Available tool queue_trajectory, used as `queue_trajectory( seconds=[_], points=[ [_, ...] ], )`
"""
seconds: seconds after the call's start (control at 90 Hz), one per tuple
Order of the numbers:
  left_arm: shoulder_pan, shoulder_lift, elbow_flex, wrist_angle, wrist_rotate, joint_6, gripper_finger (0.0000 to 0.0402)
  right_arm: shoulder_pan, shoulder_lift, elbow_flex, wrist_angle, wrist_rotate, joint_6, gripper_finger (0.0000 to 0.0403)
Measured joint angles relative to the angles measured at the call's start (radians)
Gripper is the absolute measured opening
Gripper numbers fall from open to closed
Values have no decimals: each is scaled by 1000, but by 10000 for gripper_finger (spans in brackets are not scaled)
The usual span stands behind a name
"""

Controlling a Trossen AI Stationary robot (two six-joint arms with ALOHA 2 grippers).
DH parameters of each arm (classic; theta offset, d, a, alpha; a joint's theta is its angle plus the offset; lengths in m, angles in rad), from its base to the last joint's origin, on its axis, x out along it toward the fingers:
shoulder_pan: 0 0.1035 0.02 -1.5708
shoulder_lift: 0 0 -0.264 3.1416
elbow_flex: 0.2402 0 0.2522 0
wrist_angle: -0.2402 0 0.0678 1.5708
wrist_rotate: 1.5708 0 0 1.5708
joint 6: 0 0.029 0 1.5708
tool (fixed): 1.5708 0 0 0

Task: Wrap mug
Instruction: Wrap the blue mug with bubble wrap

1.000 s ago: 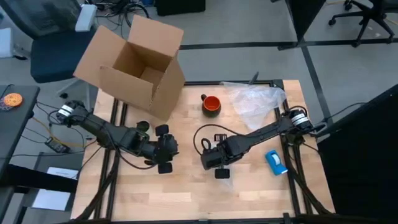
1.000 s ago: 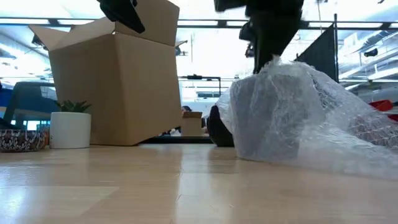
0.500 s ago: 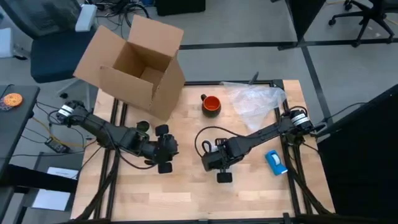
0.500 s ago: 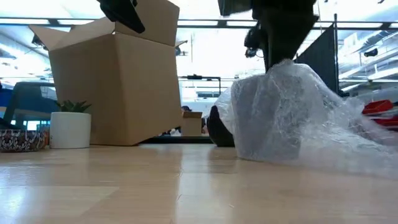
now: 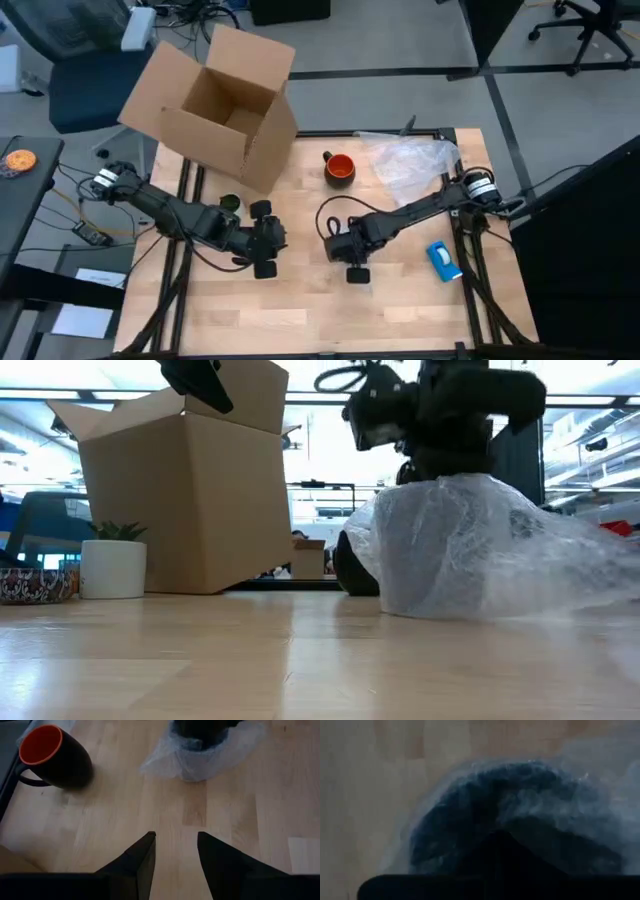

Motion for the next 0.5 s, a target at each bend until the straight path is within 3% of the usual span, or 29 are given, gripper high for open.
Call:
queue_trajectory(
  seconds=[0.256, 0.5],
  points=[
    [0, 0, 0, 0, 0, 0, 129, -9, -2, -7, 8, 0, -1, 0],
    [0, 0, 0, 0, 0, 0, 129, 6, -1, 103, -93, 50, -40, 0]
  ],
)
